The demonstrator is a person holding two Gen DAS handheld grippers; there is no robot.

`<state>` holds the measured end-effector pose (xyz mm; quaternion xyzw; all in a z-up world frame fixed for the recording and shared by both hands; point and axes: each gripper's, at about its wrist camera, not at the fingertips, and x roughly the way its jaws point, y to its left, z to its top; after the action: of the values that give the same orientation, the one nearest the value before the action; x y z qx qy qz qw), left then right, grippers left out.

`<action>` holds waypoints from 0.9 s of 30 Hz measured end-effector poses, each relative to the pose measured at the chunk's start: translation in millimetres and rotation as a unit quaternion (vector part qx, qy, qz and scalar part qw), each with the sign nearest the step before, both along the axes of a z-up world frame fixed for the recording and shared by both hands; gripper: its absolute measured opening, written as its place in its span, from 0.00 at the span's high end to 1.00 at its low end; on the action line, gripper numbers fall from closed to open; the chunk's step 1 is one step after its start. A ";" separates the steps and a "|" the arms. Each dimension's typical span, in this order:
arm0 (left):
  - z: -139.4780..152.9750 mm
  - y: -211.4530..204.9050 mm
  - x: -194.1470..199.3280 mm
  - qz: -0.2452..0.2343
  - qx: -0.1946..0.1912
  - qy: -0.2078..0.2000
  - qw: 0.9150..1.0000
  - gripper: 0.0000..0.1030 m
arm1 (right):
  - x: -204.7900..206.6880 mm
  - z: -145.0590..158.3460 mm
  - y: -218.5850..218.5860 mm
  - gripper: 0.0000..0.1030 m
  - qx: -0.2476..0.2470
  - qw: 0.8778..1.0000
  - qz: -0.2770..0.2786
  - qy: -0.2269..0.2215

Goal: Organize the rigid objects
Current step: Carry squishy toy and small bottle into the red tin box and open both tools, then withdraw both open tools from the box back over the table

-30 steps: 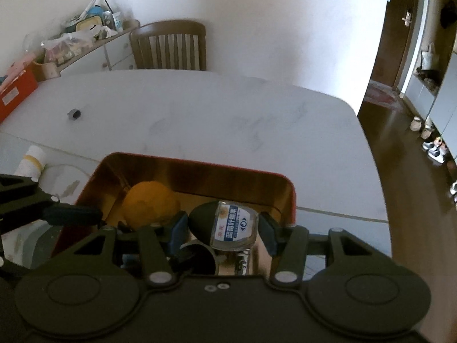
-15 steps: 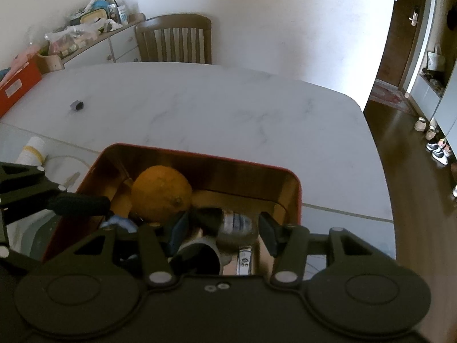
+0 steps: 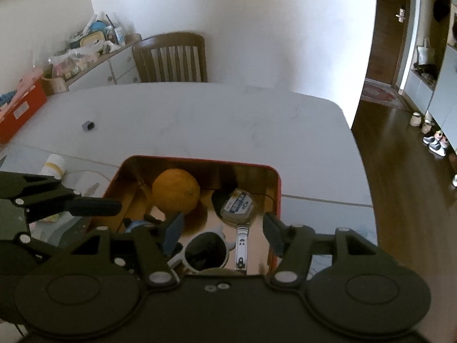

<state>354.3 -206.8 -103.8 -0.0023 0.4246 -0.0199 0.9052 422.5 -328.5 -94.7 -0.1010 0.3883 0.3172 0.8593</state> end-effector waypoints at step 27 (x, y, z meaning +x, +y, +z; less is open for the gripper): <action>66.6 60.2 -106.9 -0.005 -0.024 -0.072 0.997 0.31 | -110.5 58.2 22.0 0.16 0.071 0.996 -0.052 -0.023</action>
<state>247.3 -146.6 -37.2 -0.0209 0.3580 -0.0346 0.9328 312.0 -306.4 -36.6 -0.0265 0.3499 0.2970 0.8880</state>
